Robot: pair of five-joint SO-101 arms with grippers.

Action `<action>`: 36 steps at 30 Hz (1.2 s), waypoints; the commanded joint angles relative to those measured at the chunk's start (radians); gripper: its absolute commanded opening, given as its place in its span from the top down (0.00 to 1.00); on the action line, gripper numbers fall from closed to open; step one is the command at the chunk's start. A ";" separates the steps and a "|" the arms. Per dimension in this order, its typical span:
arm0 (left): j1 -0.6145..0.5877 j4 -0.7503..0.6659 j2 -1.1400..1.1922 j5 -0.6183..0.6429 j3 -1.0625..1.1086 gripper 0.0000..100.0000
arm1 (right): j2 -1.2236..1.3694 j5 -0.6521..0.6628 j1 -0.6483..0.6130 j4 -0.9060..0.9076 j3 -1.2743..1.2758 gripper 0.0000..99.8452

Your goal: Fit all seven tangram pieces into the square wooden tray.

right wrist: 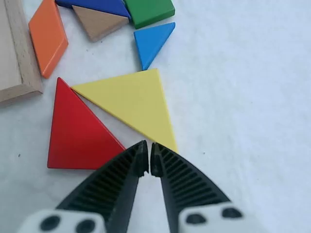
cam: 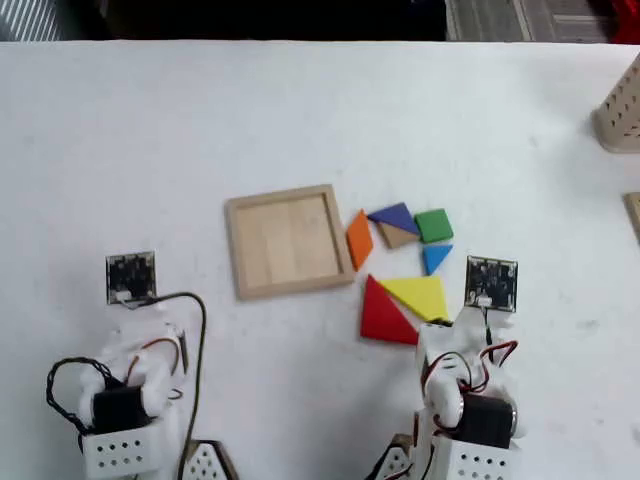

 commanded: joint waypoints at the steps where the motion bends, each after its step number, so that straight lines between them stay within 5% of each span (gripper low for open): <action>1: -0.005 0.006 -0.016 -0.006 -0.006 0.98 | -0.002 -0.002 0.004 0.004 -0.005 0.98; 22: 0.036 0.000 -0.016 -0.006 -0.015 0.98 | -0.002 -0.002 -0.001 -0.041 0.015 0.98; 36: 0.038 -0.164 -0.016 -0.006 -0.130 0.98 | -0.002 -0.002 -0.001 -0.051 -0.008 0.98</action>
